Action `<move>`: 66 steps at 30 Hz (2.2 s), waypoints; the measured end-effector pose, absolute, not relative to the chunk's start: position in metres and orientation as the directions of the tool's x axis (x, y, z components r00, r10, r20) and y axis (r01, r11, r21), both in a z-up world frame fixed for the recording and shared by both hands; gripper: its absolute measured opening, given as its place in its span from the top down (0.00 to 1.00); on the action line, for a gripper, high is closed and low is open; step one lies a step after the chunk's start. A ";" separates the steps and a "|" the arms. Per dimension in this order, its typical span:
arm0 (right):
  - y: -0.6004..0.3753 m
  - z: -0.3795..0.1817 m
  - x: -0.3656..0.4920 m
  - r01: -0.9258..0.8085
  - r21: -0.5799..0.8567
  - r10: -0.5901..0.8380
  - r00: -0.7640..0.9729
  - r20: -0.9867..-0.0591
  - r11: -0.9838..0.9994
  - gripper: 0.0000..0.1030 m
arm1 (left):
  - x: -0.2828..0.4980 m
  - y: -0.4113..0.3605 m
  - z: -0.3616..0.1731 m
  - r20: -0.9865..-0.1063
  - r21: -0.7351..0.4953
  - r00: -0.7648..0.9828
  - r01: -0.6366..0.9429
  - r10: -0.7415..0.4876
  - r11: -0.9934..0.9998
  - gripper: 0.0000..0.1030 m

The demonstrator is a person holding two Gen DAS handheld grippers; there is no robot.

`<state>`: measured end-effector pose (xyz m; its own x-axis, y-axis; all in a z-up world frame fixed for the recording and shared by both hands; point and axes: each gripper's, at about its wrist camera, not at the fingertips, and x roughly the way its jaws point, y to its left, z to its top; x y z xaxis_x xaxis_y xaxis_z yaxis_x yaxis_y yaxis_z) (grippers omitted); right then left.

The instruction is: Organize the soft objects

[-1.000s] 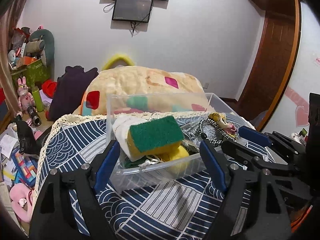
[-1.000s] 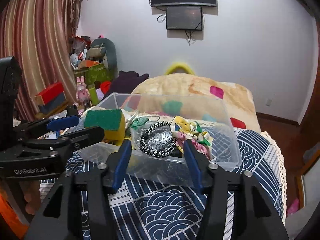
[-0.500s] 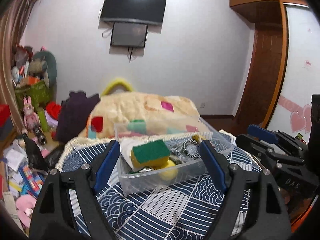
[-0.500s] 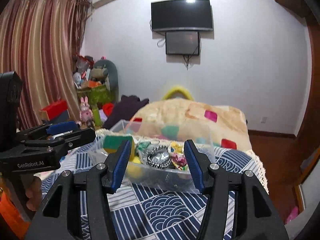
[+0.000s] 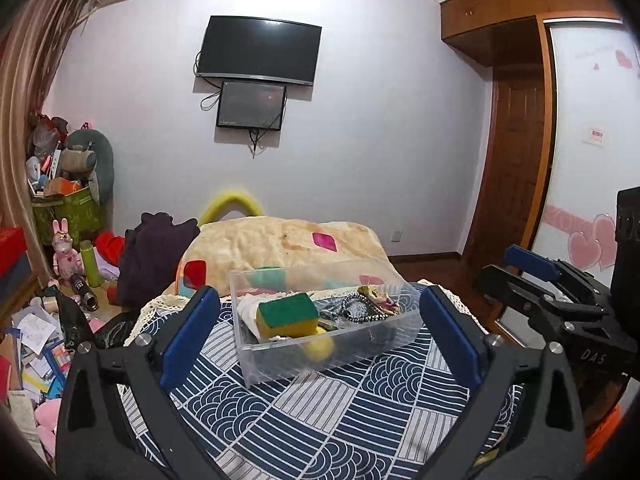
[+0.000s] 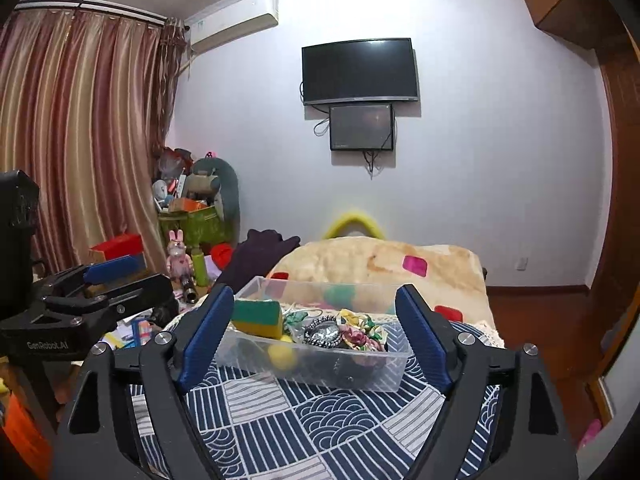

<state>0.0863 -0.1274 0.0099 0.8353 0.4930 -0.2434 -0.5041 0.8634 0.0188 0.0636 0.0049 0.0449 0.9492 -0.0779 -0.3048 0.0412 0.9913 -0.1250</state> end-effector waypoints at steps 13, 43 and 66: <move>-0.132 0.001 0.081 -0.503 0.033 0.495 0.835 -0.239 0.864 0.18 | 0.051 -0.001 0.040 -0.294 -0.113 0.954 0.034 -0.066 0.993 0.01; -0.134 -0.004 0.079 -0.510 0.052 0.505 0.824 -0.258 0.859 0.17 | 0.052 -0.002 0.035 -0.305 -0.117 0.950 0.034 -0.068 0.993 0.00; -0.134 -0.005 0.080 -0.509 0.068 0.507 0.820 -0.263 0.858 0.17 | 0.049 -0.002 0.033 -0.295 -0.120 0.953 0.033 -0.067 0.992 0.00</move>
<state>0.0796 -0.1337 -0.0050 0.8205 0.5074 -0.2633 -0.5089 0.8581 0.0680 0.0486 -0.0022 0.0335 0.9530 -0.0674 -0.2955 0.0329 0.9922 -0.1201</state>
